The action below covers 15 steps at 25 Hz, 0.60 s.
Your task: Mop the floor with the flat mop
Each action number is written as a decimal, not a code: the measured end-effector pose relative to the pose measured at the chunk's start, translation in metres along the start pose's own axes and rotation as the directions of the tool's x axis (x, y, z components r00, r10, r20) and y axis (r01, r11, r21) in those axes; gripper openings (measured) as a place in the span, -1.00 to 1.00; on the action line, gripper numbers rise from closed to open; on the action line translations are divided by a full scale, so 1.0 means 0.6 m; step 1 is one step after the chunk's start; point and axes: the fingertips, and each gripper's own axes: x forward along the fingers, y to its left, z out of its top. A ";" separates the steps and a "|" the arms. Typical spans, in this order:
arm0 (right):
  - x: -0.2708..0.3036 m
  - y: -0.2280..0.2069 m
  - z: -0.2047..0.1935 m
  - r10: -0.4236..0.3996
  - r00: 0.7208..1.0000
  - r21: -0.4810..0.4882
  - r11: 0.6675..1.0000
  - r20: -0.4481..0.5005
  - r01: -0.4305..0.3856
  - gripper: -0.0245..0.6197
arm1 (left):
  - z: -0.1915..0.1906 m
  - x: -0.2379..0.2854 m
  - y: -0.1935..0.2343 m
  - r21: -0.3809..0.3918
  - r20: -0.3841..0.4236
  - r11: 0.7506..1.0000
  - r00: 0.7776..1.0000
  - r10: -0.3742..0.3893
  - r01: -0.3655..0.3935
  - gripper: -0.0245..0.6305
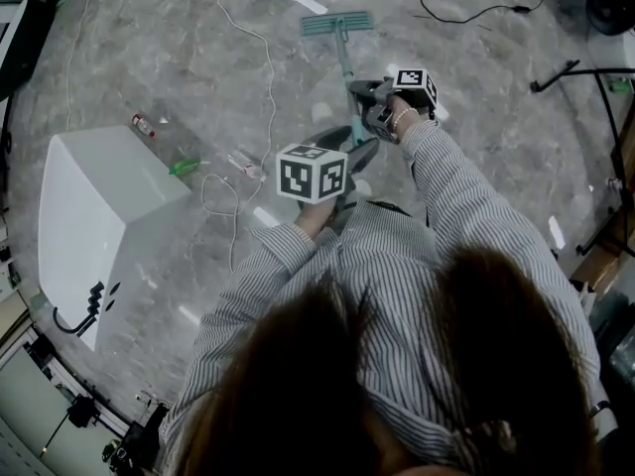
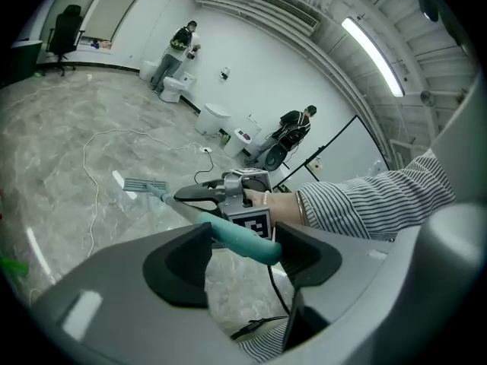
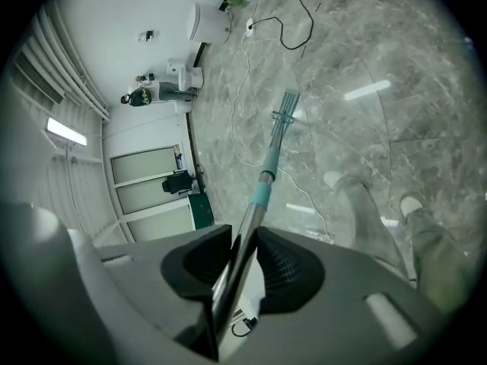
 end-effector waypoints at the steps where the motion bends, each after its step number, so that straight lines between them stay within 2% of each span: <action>1: 0.014 0.016 0.024 -0.001 1.000 -0.003 1.000 0.004 0.001 -0.60 | 0.024 0.010 0.017 0.007 -0.007 1.000 1.000 -0.003 0.003 -0.10; 7: 0.091 0.129 0.154 -0.006 0.999 0.022 1.000 0.032 0.005 -0.60 | 0.184 0.058 0.105 0.050 -0.075 0.998 0.997 -0.029 0.033 -0.09; 15: 0.186 0.277 0.311 0.020 0.997 0.059 0.998 0.077 -0.025 -0.60 | 0.392 0.105 0.223 0.056 -0.092 0.998 0.995 -0.035 0.040 -0.10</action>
